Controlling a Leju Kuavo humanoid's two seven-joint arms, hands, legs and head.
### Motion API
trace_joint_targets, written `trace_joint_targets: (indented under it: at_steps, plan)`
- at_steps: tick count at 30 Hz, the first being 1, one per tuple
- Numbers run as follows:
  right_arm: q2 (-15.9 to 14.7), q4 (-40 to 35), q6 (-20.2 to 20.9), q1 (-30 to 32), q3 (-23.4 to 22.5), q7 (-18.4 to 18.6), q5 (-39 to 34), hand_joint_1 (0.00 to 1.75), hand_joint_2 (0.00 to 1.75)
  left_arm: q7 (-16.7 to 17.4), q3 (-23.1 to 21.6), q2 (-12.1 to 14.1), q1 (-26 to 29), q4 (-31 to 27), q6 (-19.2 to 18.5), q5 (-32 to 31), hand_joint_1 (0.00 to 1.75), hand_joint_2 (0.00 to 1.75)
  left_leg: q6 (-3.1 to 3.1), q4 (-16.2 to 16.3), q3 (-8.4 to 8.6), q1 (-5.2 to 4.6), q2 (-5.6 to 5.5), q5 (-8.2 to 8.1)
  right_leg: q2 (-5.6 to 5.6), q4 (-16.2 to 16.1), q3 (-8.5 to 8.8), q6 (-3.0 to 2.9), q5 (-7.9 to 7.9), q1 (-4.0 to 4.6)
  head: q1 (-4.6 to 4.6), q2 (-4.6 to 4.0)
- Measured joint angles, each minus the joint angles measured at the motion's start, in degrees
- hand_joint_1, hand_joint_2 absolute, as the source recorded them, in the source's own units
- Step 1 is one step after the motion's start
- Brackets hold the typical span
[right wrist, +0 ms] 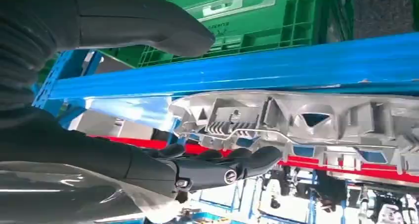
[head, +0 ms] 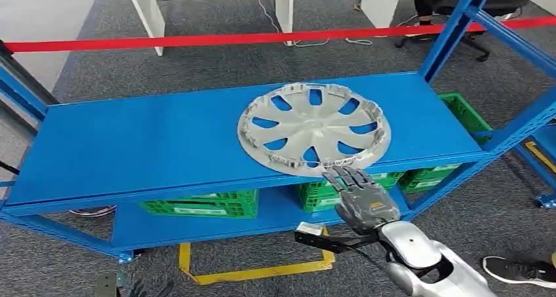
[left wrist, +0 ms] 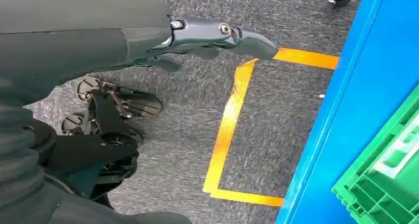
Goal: Take the parts from the cabinet and place them on the table.
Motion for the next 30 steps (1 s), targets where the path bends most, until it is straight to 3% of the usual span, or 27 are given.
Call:
trace_joint_targets:
  at_steps: [7,13,30]
  plan:
    - [-1.68,-2.29,-0.70,0.29,0.54,1.79,-1.80,0.00,1.75,-0.28,0.31,0.11,0.00,0.02,-0.17,0.00,0.00,1.75,0.00,0.00,0.00,0.00,0.00,0.00,-0.01,0.00,-0.01,0.00,0.00,0.00,-0.02,0.00]
    - [-2.99,-1.71,-0.63,-0.31,-3.54,2.75,-4.35,0.00,1.75,-0.18,0.31,0.17,-0.04,0.02,-0.28,-0.72,0.00,1.75,0.00,0.00,0.00,0.00,0.00,0.00,0.00,0.00,0.01,0.00,0.01,0.00,0.00,0.00]
    - [-2.14,11.01,2.51,-9.55,-7.74,1.92,-7.52,0.00,1.75,1.25,0.24,0.07,-0.76,0.13,-0.74,-3.10,0.00,1.75,0.00,0.01,0.00,0.00,0.00,0.01,0.00,0.00,0.01,0.03,0.02,0.00,-0.02,0.00]
